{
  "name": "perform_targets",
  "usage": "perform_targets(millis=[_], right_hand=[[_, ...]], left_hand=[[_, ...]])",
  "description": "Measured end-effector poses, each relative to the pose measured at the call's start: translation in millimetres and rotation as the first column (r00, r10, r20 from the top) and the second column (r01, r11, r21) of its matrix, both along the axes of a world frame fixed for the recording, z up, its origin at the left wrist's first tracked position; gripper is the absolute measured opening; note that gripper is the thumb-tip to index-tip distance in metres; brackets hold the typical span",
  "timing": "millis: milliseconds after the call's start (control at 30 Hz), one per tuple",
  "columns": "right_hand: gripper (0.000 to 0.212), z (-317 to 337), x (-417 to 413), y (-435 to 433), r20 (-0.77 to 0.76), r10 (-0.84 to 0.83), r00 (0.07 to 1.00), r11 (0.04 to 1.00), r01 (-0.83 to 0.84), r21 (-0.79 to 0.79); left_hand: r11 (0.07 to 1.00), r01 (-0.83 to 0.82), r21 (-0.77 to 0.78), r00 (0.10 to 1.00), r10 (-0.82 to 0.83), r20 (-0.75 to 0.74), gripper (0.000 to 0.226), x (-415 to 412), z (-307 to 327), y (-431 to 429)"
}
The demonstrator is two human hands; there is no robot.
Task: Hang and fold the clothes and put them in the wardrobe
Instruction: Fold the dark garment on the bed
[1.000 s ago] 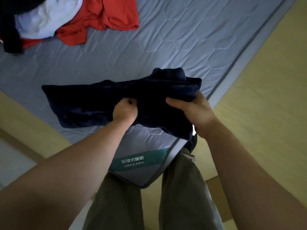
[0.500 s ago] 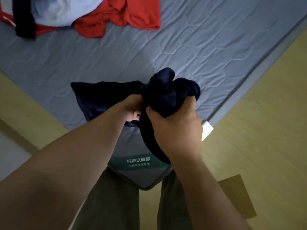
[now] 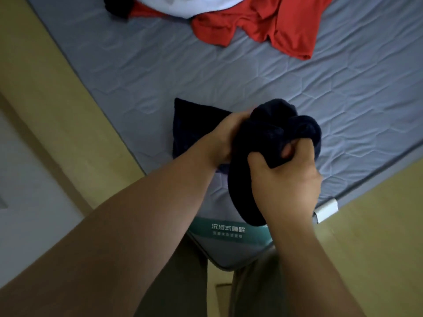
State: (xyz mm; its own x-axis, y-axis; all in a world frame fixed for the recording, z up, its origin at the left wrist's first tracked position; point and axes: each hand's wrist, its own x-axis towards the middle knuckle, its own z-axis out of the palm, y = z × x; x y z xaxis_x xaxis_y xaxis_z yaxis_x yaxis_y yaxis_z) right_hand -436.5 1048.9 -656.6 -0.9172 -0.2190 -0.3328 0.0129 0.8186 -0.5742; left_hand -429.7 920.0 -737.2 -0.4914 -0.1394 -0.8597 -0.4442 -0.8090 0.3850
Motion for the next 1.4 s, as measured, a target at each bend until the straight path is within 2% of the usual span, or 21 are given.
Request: perform_targets(millis=[67, 100, 133, 167, 200, 233, 267, 333, 400, 467, 633, 767, 867, 933, 1000, 1100, 1167, 1200, 1267, 1333, 1400], right_hand=[[0.037, 0.7, 7.5, -11.2, -0.031, 0.043, 0.999, 0.999, -0.043, 0.02], [0.037, 1.2, 12.1, -19.0, -0.049, 0.074, 0.996, 0.997, -0.073, 0.021], [0.037, 1.3, 16.9, -27.6, -0.063, 0.11, 0.992, 0.994, -0.109, 0.021], [0.036, 0.5, 21.7, -36.9, -0.069, 0.147, 0.987, 0.989, -0.145, 0.025], [0.036, -1.1, 27.3, -47.0, -0.07, 0.182, 0.981, 0.983, -0.18, 0.033], [0.034, -3.8, 33.0, -57.4, -0.076, 0.218, 0.973, 0.975, -0.215, 0.046], [0.033, -8.1, 39.0, -68.5, -0.091, 0.258, 0.962, 0.966, -0.253, 0.061], [0.03, -20.2, 52.4, -90.4, -0.111, 0.334, 0.936, 0.94, -0.323, 0.105], [0.029, -35.4, 64.1, -108.9, -0.068, 0.394, 0.917, 0.911, -0.379, 0.162], [0.03, -53.4, 69.3, -122.8, -0.003, 0.425, 0.905, 0.885, -0.415, 0.212], [0.03, -87.0, 74.4, -136.1, 0.091, 0.393, 0.915, 0.888, -0.403, 0.222], [0.014, -88.9, 90.1, -130.6, 0.247, 0.225, 0.943, 0.974, -0.207, -0.097], [0.022, -84.7, 92.4, -111.5, 0.349, 0.007, 0.937, 0.973, 0.073, -0.217], [0.025, -82.6, 94.4, -98.7, 0.402, -0.132, 0.906, 0.945, 0.238, -0.226], [0.022, -80.8, 98.3, -88.0, 0.361, -0.278, 0.89, 0.907, 0.367, -0.206], [0.024, -80.5, 100.7, -74.5, 0.161, -0.501, 0.85, 0.835, 0.524, -0.165], [0.031, -83.5, 97.0, -63.6, 0.103, -0.617, 0.78, 0.771, 0.625, -0.119], [0.036, -86.6, 94.8, -58.1, 0.152, -0.687, 0.711, 0.705, 0.703, -0.099], [0.058, -94.0, 93.0, -50.9, 0.4, -0.787, 0.47, 0.507, 0.862, -0.017], [0.087, -95.8, 95.6, -46.5, 0.667, -0.721, 0.187, 0.385, 0.909, 0.161], [0.094, -98.8, 98.8, -44.2, 0.834, -0.547, 0.066, 0.399, 0.897, 0.191]], left_hand=[[0.996, -0.089, -0.005, 0.996, 0.089, 0.019, 0.029, 24.6, -14.4, -20.0], [0.976, -0.174, -0.13, 0.977, 0.188, 0.098, 0.023, 42.4, -26.0, -34.3], [0.917, -0.182, -0.355, 0.94, 0.268, 0.21, 0.017, 66.0, -36.6, -51.4], [0.837, -0.135, -0.53, 0.899, 0.328, 0.289, 0.017, 89.2, -46.0, -65.5], [0.793, -0.067, -0.605, 0.872, 0.341, 0.35, 0.029, 108.0, -51.6, -76.4], [0.82, -0.053, -0.57, 0.87, 0.318, 0.376, 0.039, 119.9, -58.4, -81.6], [0.896, -0.065, -0.44, 0.894, 0.248, 0.373, 0.046, 124.8, -61.5, -82.1], [0.984, 0.029, -0.177, 0.95, 0.028, 0.311, 0.041, 126.3, -71.8, -81.6], [0.991, 0.103, -0.08, 0.98, -0.087, 0.18, 0.031, 125.3, -79.9, -83.6], [0.998, 0.054, 0.039, 0.998, -0.056, 0.035, 0.035, 126.3, -87.4, -90.8], [0.964, 0.09, 0.251, 0.994, -0.073, -0.076, 0.082, 132.5, -94.5, -105.5], [0.943, 0.259, 0.211, 0.964, -0.237, -0.123, 0.09, 137.2, -88.2, -109.1], [0.926, 0.366, 0.093, 0.927, -0.353, -0.126, 0.107, 136.1, -83.7, -104.2], [0.913, 0.407, -0.011, 0.912, -0.407, -0.058, 0.101, 132.7, -83.2, -98.5], [0.916, 0.396, -0.059, 0.918, -0.397, -0.006, 0.086, 126.5, -85.0, -91.3], [0.92, 0.376, -0.107, 0.926, -0.379, -0.004, 0.076, 110.9, -84.7, -76.6], [0.924, 0.35, -0.156, 0.935, -0.355, -0.003, 0.072, 98.6, -84.1, -65.5], [0.929, 0.327, -0.171, 0.944, -0.33, 0.011, 0.067, 92.7, -83.9, -60.4], [0.949, 0.261, -0.178, 0.965, -0.252, 0.073, 0.063, 84.2, -83.3, -52.3], [0.958, 0.214, -0.189, 0.97, -0.184, 0.161, 0.063, 80.8, -82.2, -44.7], [0.95, 0.213, -0.23, 0.958, -0.156, 0.239, 0.057, 80.0, -81.4, -40.3]])
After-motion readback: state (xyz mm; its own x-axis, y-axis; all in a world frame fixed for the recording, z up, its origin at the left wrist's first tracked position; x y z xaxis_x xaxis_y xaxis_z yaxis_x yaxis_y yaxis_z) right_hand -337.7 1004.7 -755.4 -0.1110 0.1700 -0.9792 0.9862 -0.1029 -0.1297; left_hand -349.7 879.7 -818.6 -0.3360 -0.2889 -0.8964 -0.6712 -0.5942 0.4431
